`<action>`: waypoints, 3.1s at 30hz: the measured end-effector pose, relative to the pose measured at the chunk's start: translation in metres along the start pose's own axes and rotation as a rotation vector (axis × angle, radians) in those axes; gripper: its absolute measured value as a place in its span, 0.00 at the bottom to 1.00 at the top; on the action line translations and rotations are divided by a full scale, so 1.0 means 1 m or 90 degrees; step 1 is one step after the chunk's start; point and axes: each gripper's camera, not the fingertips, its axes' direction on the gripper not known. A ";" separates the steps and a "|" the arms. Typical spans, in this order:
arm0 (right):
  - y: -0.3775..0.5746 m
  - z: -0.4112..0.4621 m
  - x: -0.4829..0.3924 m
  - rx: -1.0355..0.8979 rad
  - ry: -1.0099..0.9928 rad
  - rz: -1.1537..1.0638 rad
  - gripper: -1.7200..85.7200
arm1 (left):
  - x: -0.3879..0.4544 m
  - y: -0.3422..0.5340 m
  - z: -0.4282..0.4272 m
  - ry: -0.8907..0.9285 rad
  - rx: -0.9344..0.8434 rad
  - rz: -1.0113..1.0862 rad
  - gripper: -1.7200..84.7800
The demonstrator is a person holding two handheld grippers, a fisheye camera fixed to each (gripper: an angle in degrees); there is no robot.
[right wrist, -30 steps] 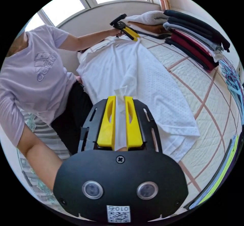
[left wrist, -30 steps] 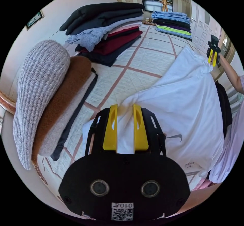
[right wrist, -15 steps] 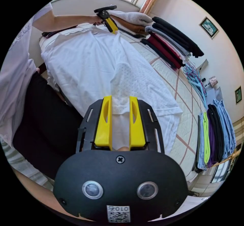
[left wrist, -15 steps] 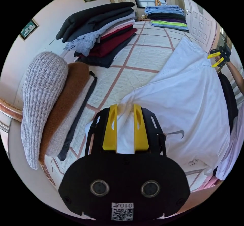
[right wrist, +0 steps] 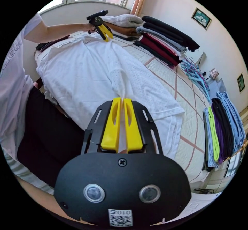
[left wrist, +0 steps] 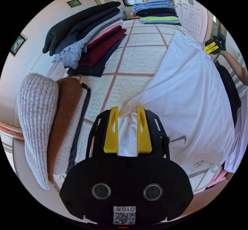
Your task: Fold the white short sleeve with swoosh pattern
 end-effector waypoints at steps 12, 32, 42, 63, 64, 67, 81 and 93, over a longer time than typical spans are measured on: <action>-0.104 -0.013 0.078 -0.020 0.224 -0.019 0.04 | -0.039 -0.020 0.019 0.067 -0.048 0.028 0.18; -0.193 0.046 0.165 -0.027 0.227 0.078 0.05 | -0.143 0.030 -0.017 0.231 0.081 -0.197 0.03; -0.219 0.184 0.202 -0.188 0.183 0.119 0.06 | -0.136 0.015 0.030 0.122 -0.079 -0.264 0.02; 0.014 0.006 0.171 -0.041 0.217 0.343 0.06 | -0.142 0.139 -0.084 0.116 0.144 -0.494 0.09; 0.038 0.005 0.152 -0.041 0.217 0.364 0.06 | -0.141 0.153 -0.092 0.131 0.154 -0.518 0.09; 0.093 0.013 0.106 -0.036 0.184 0.427 0.07 | -0.114 0.176 -0.130 0.104 0.188 -0.520 0.09; 0.231 0.092 0.047 0.023 -0.137 0.745 0.09 | 0.114 0.207 -0.256 0.189 0.199 -0.397 0.09; 0.225 0.090 0.006 -0.056 0.015 0.750 0.11 | 0.251 0.221 -0.336 0.167 0.157 -0.247 0.12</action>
